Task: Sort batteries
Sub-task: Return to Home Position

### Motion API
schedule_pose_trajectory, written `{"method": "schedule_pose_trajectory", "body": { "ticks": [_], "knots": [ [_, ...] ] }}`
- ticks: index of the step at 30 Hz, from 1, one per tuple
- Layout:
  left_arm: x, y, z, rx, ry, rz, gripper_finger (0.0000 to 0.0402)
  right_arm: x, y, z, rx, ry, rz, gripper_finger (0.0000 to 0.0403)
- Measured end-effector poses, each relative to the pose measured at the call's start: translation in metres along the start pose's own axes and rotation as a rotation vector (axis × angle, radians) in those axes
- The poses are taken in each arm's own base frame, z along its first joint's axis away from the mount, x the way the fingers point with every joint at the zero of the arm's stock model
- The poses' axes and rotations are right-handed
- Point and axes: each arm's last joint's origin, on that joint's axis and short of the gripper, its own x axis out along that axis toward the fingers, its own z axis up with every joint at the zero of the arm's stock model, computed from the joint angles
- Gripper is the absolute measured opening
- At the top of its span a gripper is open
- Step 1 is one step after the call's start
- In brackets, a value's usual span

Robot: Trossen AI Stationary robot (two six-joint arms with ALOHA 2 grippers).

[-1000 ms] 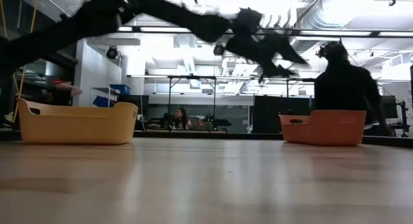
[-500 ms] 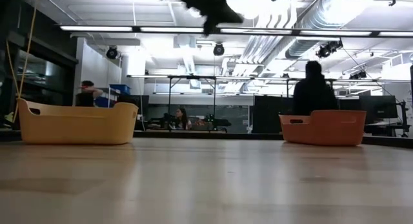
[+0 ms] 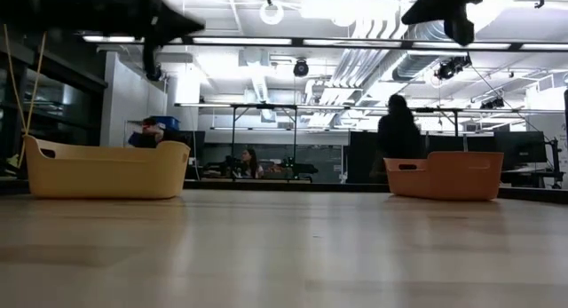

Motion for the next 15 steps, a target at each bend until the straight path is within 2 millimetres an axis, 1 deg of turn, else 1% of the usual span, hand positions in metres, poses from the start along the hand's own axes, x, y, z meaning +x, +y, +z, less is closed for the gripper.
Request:
{"method": "schedule_pose_trajectory", "body": {
  "ticks": [2, 4, 5, 9, 11, 15],
  "knots": [
    [-0.014, 0.007, -0.017, -0.022, 0.018, 0.022, 0.0, 0.004, -0.003, -0.011, 0.037, -0.041, 0.047, 0.0],
    [-0.027, 0.012, -0.026, -0.033, 0.003, 0.018, 0.0, 0.004, -0.004, -0.018, 0.06, -0.083, 0.058, 0.0],
    [-0.032, 0.014, -0.029, -0.05, -0.02, 0.01, 0.0, 0.004, -0.005, -0.02, 0.072, -0.099, 0.056, 0.0],
    [-0.047, 0.03, -0.055, -0.093, -0.008, 0.013, 0.0, 0.0, -0.007, -0.021, 0.105, -0.134, 0.053, 0.0],
    [-0.053, 0.034, -0.06, -0.129, -0.051, -0.017, 0.0, -0.004, -0.006, -0.018, 0.121, -0.151, 0.065, 0.0],
    [-0.055, 0.036, -0.064, -0.093, 0.004, 0.001, 0.0, -0.008, -0.003, -0.019, 0.13, -0.158, 0.09, 0.0]
  ]
}}
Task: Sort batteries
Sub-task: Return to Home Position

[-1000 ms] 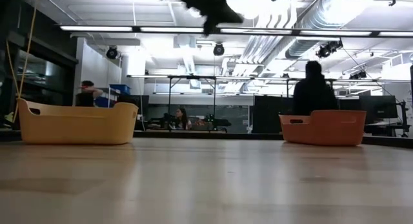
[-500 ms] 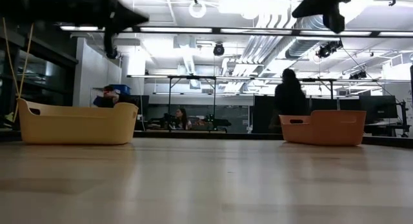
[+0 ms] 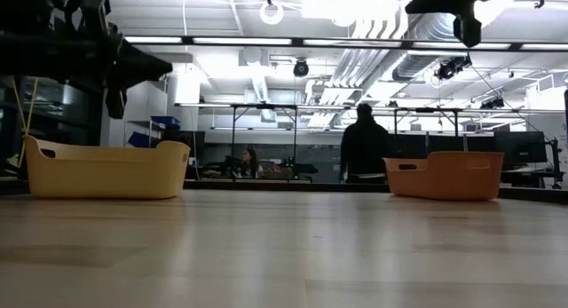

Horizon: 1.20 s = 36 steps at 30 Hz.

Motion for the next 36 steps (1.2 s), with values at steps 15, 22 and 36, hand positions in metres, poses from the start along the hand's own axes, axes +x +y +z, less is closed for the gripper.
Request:
{"method": "schedule_pose_trajectory", "body": {
  "ticks": [15, 22, 36],
  "knots": [
    [0.0, -0.001, -0.002, -0.125, 0.051, -0.041, 0.0, -0.002, -0.048, -0.063, -0.011, 0.025, 0.111, 0.0],
    [0.0, -0.001, -0.002, -0.067, 0.051, -0.041, 0.0, -0.005, -0.084, -0.098, -0.023, -0.116, 0.426, 0.0],
    [-0.003, 0.003, -0.006, -0.052, 0.104, -0.001, 0.0, 0.001, -0.106, -0.13, -0.232, -0.031, 0.369, 0.0]
  ]
}}
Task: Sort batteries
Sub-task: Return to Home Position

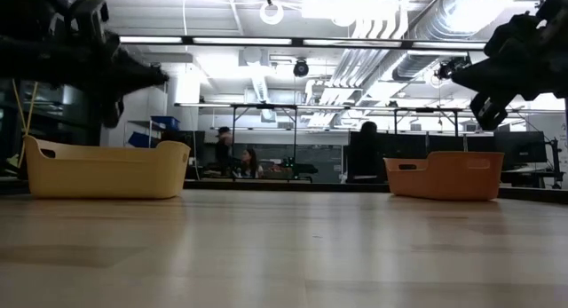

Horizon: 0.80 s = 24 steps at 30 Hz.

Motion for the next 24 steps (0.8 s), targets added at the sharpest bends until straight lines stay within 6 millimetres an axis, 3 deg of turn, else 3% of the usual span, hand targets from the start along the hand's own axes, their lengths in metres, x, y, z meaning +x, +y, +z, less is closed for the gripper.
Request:
{"method": "schedule_pose_trajectory", "body": {
  "ticks": [5, 10, 16, 24],
  "knots": [
    [-0.01, 0.016, -0.018, 0.053, 0.207, 0.146, 0.0001, 0.001, 0.0, -0.001, 0.005, 0.01, -0.005, 0.0],
    [-0.016, 0.01, -0.011, 0.049, 0.172, 0.025, 0.0001, 0.001, 0.0, -0.001, 0.005, 0.009, -0.004, 0.0],
    [-0.027, 0.002, 0.004, 0.018, 0.007, -0.095, 0.0001, -0.005, 0.005, 0.007, 0.005, -0.092, 0.065, 0.0],
    [-0.027, 0.001, 0.003, 0.017, 0.01, -0.098, 0.0001, -0.005, 0.004, 0.005, 0.005, -0.073, 0.055, 0.0]
  ]
}}
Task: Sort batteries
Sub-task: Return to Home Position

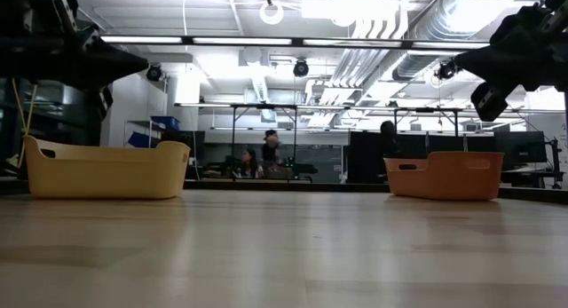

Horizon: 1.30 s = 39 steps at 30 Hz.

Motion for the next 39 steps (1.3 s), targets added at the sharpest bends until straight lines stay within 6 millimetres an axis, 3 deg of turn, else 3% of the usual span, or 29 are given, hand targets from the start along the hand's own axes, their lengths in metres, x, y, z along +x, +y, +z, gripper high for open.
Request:
{"method": "schedule_pose_trajectory", "body": {
  "ticks": [39],
  "knots": [
    [-0.0003, -0.003, -0.0025, -0.001, 0.025, -0.028, 0.0001, 0.001, -0.0007, -0.0013, 0.0, 0.015, -0.008, 0.0]
  ]
}}
